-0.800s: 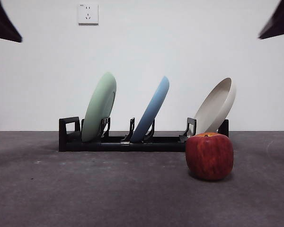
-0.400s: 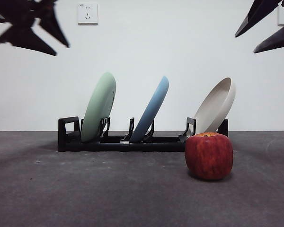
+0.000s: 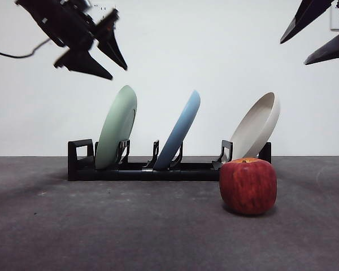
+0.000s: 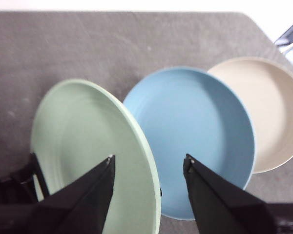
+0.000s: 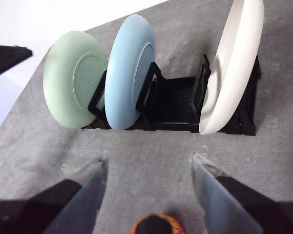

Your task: Take the green plate from the plate rack,put the plate on the table,take the apple from the table,put the apple in the plate

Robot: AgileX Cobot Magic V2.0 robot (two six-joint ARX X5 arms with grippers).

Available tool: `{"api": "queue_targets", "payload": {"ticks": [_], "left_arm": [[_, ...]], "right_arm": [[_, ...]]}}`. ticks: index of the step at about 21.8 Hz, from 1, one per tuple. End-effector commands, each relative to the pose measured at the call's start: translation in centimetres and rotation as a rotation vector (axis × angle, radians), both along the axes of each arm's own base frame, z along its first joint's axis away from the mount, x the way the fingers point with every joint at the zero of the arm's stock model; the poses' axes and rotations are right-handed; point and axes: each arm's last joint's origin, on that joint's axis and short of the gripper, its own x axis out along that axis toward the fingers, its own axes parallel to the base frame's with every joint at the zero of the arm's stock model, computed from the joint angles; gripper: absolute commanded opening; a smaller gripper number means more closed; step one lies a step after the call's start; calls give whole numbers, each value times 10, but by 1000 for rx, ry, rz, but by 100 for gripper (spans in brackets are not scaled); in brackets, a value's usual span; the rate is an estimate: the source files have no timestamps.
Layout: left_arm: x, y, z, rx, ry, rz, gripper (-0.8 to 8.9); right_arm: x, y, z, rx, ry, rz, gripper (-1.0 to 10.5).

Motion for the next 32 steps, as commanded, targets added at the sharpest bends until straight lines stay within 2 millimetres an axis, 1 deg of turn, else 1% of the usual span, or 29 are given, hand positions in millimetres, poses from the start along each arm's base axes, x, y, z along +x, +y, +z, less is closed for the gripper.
{"api": "queue_targets", "payload": {"ticks": [1, 3, 6, 9, 12, 14, 16, 18, 19, 20, 22, 24, 25, 27, 28, 29, 32], "left_arm": [[6, -9, -15, 41, 17, -18, 238], [9, -13, -22, 44, 31, -26, 238], [11, -16, -27, 49, 37, -31, 236], [11, -17, -28, 53, 37, -29, 172], [11, -17, -27, 52, 34, -29, 85], [11, -17, -27, 54, 28, -34, -14], [11, -17, -27, 52, 20, -50, -12], [10, -20, -21, 34, 13, -79, -12], [9, -21, -15, 19, -1, -100, -12], [8, -21, -8, 9, -10, -110, -12], [1, -23, 12, -5, -31, -133, -12], [-11, -26, 35, -4, -35, -153, -12], [-20, -29, 46, 4, -30, -191, -12], [-42, -37, 60, 52, -14, -292, -12], [-54, -42, 63, 90, -7, -334, -12], [-68, -48, 67, 160, 1, -347, -8], [-107, -71, 77, 415, -18, -282, -8]], "right_arm": [[1, -1, 1, -6, -6, 0, 284], [1, -1, 1, -7, -3, -2, 284], [0, -1, 0, -9, 6, -3, 284], [0, -1, -1, -11, 17, -3, 284], [-1, -1, -2, -11, 22, -4, 283], [-1, -1, -2, -12, 28, -4, 283], [-1, -1, -2, -15, 33, -7, 283], [-1, -1, -3, -15, 36, -7, 283], [-1, -1, -3, -15, 36, -7, 283], [-1, -1, -3, -15, 35, -7, 283], [-1, -1, -3, -18, 34, -5, 283], [-1, -1, -3, -18, 33, -5, 283], [-1, -1, -3, -18, 35, -5, 283], [-2, -1, -3, -22, 39, -4, 283], [-2, -1, -4, -31, 38, -4, 283], [-2, -2, -4, -47, 39, -19, 283], [-2, -2, -5, -66, 40, -33, 283]]}}
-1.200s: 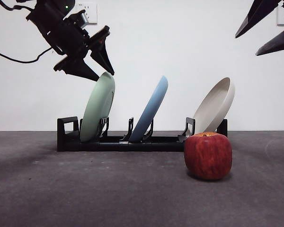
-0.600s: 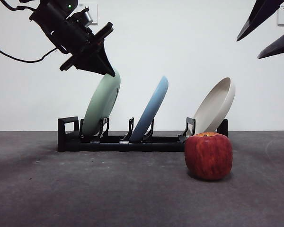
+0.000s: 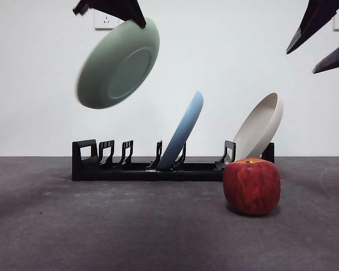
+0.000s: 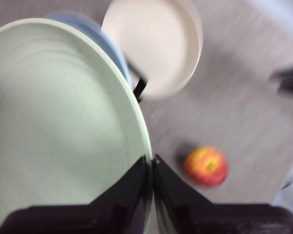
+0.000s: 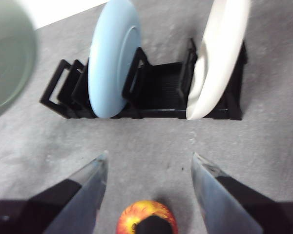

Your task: Take the green plate from the plate rack,put the plate on the table,take the apple from the table,put the apple in the plate

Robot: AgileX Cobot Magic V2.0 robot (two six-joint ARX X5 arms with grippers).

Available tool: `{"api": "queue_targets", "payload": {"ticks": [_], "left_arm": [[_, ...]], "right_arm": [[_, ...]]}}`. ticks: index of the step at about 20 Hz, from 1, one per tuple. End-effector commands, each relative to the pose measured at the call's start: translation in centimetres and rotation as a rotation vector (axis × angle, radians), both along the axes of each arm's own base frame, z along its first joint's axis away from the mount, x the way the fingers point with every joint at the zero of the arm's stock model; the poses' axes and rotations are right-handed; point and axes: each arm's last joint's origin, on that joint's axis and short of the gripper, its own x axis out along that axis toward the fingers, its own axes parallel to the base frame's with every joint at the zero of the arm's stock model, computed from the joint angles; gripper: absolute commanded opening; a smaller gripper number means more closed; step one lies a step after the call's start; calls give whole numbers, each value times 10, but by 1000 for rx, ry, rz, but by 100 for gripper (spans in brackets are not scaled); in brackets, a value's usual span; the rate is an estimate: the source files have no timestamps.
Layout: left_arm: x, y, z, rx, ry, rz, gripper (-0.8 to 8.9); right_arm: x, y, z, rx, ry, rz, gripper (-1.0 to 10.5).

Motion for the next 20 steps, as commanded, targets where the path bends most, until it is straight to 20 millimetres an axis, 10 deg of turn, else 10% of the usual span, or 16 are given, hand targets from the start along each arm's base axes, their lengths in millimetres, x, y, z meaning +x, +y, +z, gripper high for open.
{"api": "queue_targets", "payload": {"ticks": [1, 11, 20], "left_arm": [[-29, -21, 7, 197, -98, -11, -8], [-115, -98, -27, 468, -78, -152, -8], [-125, -112, -165, 508, -50, -88, -9]], "right_arm": [[1, 0, 1, -15, -10, 3, 283], [1, -2, 1, -32, -22, 5, 283], [2, -7, 1, -37, -24, -12, 283]]}}
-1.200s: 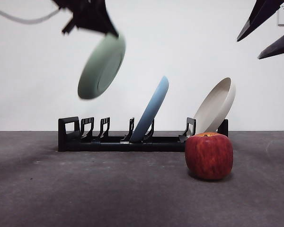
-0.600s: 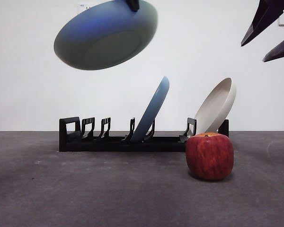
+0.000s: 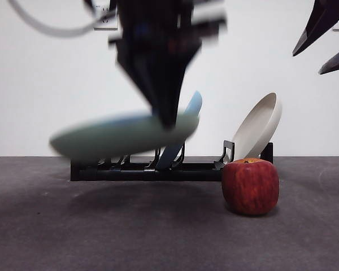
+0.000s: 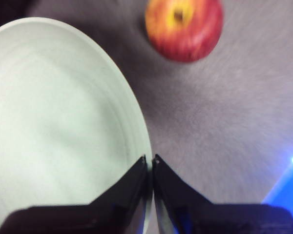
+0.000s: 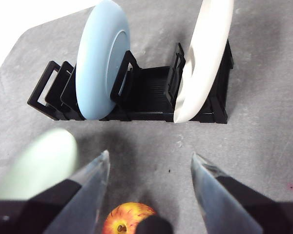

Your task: Take the green plate from the plate rack,put the plate on the table,take the apple from the table,put the apple in the plate

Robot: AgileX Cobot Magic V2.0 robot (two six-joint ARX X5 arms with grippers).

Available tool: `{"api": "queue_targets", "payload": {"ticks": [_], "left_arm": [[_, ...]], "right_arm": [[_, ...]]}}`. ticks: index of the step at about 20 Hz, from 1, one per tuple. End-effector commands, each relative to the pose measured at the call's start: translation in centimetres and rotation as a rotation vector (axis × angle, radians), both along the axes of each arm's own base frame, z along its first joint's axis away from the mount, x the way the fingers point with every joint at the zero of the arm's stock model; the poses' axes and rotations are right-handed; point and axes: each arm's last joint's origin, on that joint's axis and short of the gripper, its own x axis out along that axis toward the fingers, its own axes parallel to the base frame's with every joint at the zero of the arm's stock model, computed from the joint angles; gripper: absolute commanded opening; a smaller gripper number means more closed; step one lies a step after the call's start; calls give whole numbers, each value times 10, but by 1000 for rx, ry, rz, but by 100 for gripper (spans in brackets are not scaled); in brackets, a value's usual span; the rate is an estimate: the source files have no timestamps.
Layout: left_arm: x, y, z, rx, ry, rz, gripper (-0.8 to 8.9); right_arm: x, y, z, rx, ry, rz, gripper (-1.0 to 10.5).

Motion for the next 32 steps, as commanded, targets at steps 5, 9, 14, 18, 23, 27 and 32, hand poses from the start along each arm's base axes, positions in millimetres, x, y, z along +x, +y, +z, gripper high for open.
{"api": "queue_targets", "payload": {"ticks": [5, 9, 14, 18, 23, 27, 32], "left_arm": [[-23, -1, -75, -61, 23, -60, -9], [-31, -4, -82, -64, 26, -90, 70], [-23, 2, -80, -48, 7, -40, 350], [-20, 19, -37, -131, -156, 61, 350], [-43, 74, 64, -478, -400, 134, 345], [-71, 118, 109, -669, -521, 153, 345], [-101, 166, 140, -812, -680, 249, 345]], "right_arm": [[1, -1, 1, -6, -10, 0, 283], [0, 1, 0, -4, 2, 14, 285], [-5, 12, -4, -57, 31, 97, 396], [-10, 29, -6, -75, 48, 177, 538], [-12, 62, -16, -171, 76, 227, 537], [-5, 82, -33, -249, 131, 245, 536], [9, 104, -70, -327, 261, 307, 536]]}}
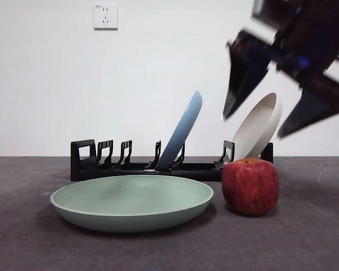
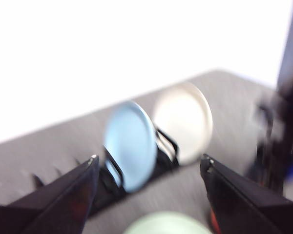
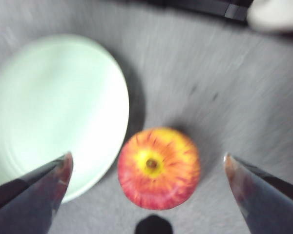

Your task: Take the green plate from the plate rack,put the plate on the table,take the apple from the table,put the apple in the plate

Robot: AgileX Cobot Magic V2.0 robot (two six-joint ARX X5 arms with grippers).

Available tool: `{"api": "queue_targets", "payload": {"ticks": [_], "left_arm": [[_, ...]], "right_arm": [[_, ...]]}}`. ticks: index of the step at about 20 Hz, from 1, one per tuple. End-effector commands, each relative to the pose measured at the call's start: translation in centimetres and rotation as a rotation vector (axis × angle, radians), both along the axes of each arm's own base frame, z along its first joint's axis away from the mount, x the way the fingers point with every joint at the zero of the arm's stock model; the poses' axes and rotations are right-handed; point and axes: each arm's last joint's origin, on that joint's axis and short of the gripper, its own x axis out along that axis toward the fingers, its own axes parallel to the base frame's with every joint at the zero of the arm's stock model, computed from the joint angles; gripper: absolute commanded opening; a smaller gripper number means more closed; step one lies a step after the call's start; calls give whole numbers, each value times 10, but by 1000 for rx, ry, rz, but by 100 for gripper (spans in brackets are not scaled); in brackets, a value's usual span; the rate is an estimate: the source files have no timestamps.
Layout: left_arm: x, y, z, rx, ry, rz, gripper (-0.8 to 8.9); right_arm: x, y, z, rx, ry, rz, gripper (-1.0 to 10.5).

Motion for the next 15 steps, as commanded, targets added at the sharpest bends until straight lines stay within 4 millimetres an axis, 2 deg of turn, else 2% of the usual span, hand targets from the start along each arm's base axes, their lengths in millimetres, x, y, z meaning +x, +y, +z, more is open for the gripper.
{"api": "queue_targets", "payload": {"ticks": [1, 4, 10, 12, 15], "left_arm": [[-9, 15, 7, -54, -35, 42, 345], [-17, 31, 10, -74, -57, 105, 345], [-19, 34, 5, -40, -26, 107, 345], [-20, 34, 4, -41, -11, 110, 345], [-20, 34, 2, -39, 10, 112, 345]], "right_arm": [[4, 10, -15, -35, 41, 39, 536], [8, 19, -33, -104, 70, 46, 535], [15, 24, -56, -169, 120, 41, 514], [16, 23, -58, -199, 114, 23, 399], [17, 23, -59, -219, 97, 7, 133]]}}
